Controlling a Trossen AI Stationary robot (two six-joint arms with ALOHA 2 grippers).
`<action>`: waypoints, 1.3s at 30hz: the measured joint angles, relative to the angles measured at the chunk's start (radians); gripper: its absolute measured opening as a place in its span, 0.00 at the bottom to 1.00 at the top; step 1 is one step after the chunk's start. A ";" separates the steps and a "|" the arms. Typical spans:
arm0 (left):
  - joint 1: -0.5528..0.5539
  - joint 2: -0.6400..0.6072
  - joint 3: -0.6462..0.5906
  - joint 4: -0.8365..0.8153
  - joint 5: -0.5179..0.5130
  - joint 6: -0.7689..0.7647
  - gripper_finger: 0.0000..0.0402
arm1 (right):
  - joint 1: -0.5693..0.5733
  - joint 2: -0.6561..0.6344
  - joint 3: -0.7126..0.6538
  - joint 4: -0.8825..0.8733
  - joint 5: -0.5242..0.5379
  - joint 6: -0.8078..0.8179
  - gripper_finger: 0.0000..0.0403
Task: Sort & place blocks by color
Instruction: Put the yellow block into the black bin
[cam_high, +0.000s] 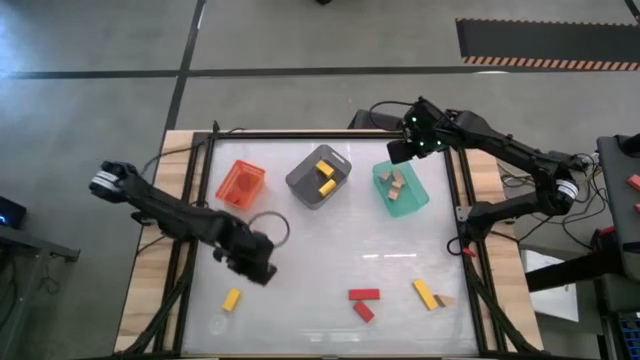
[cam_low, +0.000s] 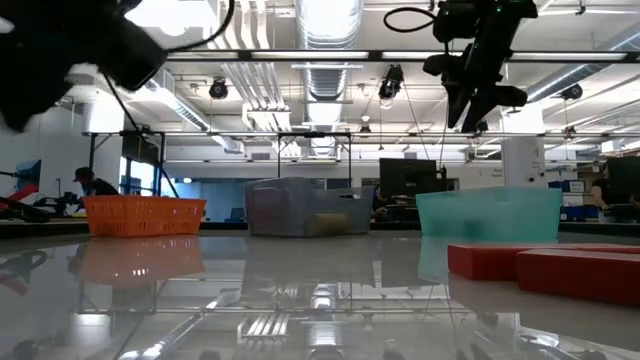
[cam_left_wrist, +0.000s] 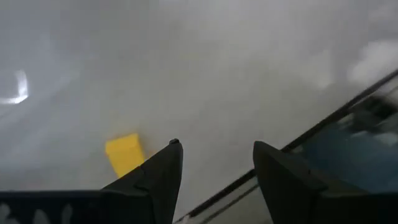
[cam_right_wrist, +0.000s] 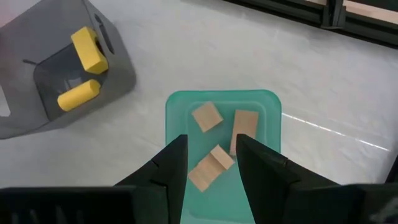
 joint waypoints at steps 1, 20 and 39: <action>-0.017 0.028 0.000 0.002 0.016 0.000 0.45 | 0.001 0.000 0.000 0.000 0.000 -0.002 0.32; -0.273 0.174 -0.009 -0.073 -0.040 -0.235 0.45 | 0.012 0.000 0.000 0.000 -0.001 -0.039 0.30; -0.294 0.243 -0.095 0.020 -0.042 -0.235 0.44 | 0.012 0.001 0.000 0.000 -0.001 -0.042 0.28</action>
